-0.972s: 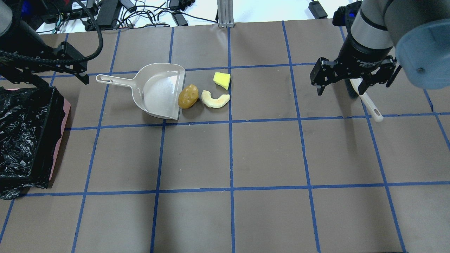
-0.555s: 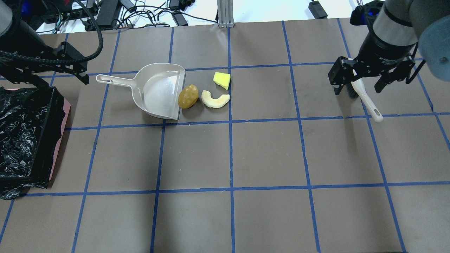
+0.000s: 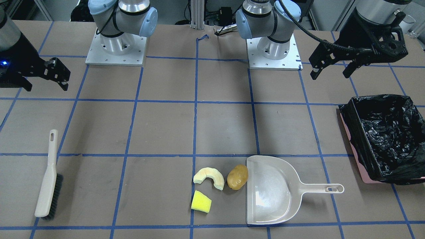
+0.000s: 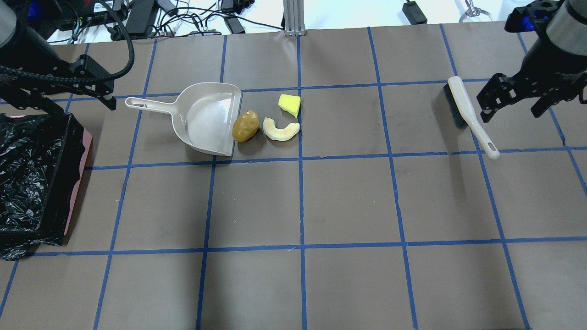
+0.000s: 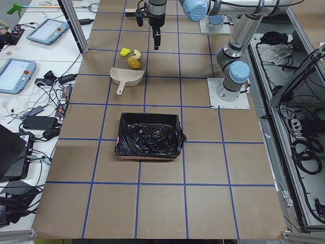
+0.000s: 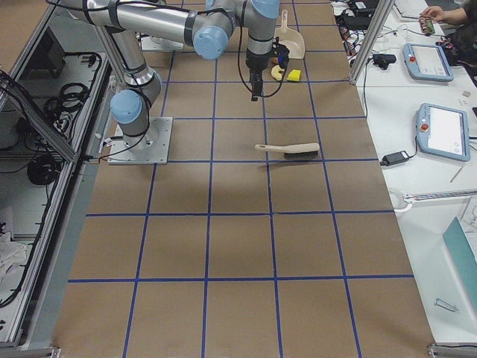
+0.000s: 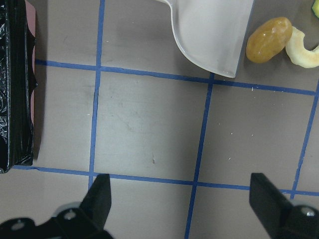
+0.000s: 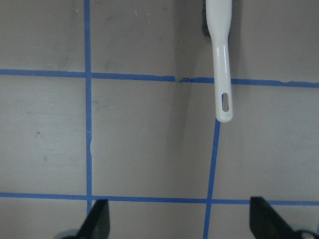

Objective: Sweep and dump trash into bin
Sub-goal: 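Lower the right gripper and grasp the brush handle, lift it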

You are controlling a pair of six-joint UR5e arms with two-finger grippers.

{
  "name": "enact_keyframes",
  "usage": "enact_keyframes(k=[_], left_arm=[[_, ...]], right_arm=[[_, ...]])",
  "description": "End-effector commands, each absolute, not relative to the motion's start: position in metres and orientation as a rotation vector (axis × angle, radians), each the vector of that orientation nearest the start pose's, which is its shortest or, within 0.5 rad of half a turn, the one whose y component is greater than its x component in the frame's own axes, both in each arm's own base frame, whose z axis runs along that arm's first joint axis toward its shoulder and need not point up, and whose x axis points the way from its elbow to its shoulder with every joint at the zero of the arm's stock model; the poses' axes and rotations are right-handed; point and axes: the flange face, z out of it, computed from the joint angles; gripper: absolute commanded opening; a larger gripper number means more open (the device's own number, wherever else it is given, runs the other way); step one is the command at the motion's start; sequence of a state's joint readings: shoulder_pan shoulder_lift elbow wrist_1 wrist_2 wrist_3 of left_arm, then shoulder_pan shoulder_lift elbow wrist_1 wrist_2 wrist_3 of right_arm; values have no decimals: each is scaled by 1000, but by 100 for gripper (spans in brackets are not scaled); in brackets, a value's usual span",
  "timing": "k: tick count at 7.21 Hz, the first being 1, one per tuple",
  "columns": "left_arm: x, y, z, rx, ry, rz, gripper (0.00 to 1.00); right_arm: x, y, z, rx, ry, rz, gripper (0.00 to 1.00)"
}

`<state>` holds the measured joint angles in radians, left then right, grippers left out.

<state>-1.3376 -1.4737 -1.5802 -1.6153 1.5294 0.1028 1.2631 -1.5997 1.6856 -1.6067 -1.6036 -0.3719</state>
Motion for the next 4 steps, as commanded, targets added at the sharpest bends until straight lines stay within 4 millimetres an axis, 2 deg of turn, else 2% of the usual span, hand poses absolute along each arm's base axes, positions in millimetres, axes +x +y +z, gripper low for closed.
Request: enact_keyframes(k=[1,2,4], left_arm=[[-29,-473,525,-205,3167,-81,100],[-29,-473,525,-205,3167,-81,100],[-29,-472,525,-205,3168,-78,100]], right_arm=[[-51,-498,409,-113,3132,154,99],[-64,-501,389,-89,3112,201,99],[-79,-521,346,-71,3092,254,96]])
